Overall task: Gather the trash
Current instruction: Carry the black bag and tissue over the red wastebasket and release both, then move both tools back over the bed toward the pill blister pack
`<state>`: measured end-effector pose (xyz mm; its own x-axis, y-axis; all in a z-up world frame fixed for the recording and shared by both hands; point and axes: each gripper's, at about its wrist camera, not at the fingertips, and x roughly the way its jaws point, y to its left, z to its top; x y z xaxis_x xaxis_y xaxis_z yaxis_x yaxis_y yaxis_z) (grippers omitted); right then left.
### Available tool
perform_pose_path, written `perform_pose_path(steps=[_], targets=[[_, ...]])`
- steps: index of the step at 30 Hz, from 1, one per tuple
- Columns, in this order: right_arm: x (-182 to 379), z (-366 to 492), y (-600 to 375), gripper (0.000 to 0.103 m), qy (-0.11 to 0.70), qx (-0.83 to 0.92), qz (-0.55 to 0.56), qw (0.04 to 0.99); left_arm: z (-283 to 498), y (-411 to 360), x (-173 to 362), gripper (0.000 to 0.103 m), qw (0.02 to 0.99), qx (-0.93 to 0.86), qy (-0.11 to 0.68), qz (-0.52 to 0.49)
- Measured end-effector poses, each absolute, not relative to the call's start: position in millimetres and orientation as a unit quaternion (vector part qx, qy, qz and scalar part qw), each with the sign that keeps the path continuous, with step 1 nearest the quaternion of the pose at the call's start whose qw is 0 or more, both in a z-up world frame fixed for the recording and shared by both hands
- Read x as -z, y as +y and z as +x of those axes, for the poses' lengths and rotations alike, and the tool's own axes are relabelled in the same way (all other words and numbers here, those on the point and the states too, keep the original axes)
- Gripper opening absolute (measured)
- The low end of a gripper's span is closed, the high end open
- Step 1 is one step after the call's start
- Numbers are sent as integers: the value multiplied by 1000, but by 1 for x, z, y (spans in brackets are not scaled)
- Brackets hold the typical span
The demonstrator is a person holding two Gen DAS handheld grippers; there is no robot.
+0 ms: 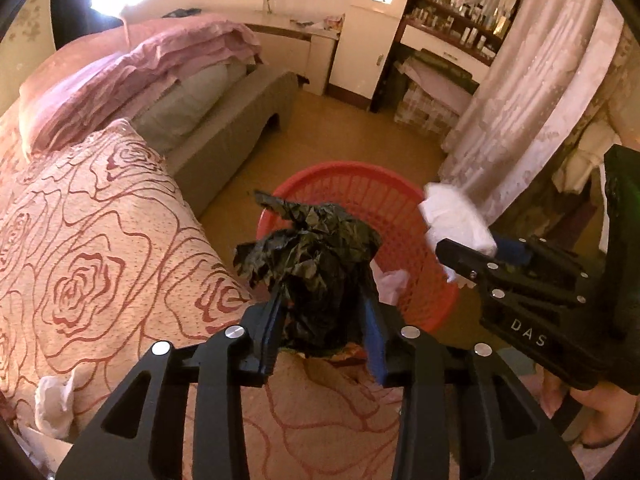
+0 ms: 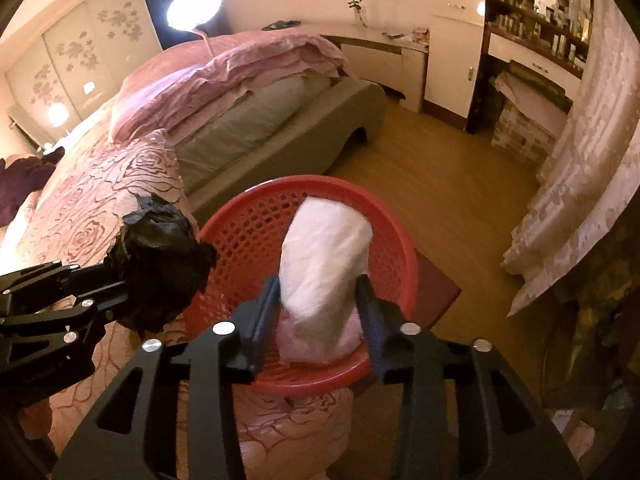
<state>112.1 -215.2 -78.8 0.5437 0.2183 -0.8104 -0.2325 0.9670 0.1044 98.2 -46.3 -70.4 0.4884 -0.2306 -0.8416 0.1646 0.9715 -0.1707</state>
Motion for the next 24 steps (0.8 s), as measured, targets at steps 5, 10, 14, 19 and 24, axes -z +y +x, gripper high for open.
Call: perform_pose_path(steps=[5,10,14,19,24], targets=[[82,114,-219,60,460,-122,-1,880,101,-44,73,56,858,117,499,-42],[81,114,-222,63,459,-116,5,881,98,-40,67,65,863,114,490,-49],[77,111,-227,64,456,-109,13,883,94,-36,60,67,868,106,483,-46],[69,104,-232,71,449,-101,25,887,86,-28,49,67,876,94,470,-51],[59,95,-227,77,440,-105,33,891,74,-24,33,67,887,86,451,-48]])
